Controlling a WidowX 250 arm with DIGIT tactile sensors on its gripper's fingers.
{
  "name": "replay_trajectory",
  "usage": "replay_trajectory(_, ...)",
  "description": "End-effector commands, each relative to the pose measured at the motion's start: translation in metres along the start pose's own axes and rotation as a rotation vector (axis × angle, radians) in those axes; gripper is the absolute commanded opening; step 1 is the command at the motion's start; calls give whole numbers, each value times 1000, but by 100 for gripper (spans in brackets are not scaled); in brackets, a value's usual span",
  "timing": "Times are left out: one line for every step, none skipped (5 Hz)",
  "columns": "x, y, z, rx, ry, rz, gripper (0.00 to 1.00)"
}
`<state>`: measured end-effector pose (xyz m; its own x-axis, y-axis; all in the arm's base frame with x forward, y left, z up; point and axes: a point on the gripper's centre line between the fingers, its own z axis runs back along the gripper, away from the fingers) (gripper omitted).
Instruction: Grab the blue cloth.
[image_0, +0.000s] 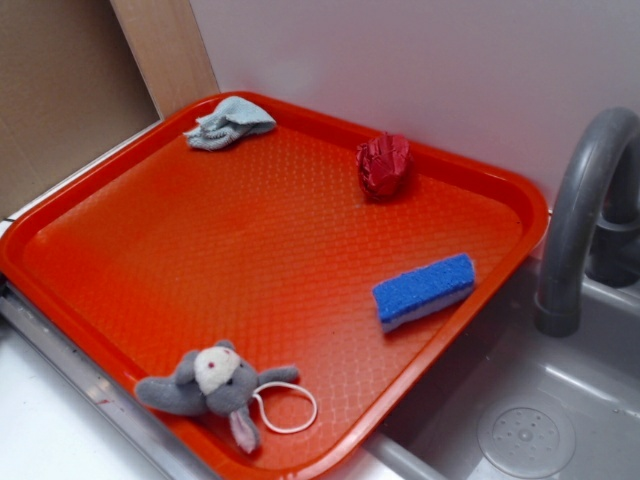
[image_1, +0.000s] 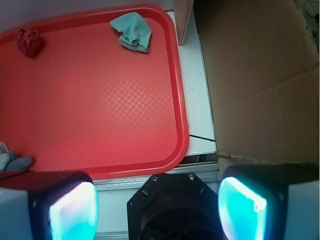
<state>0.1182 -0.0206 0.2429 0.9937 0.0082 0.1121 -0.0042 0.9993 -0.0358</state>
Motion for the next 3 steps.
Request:
replay_trajectory(0, 0, 0, 0, 0, 0, 100)
replay_trajectory(14, -1, -13, 19, -51, 223, 100)
replay_trajectory(31, -2, -33, 50, -144, 427, 100)
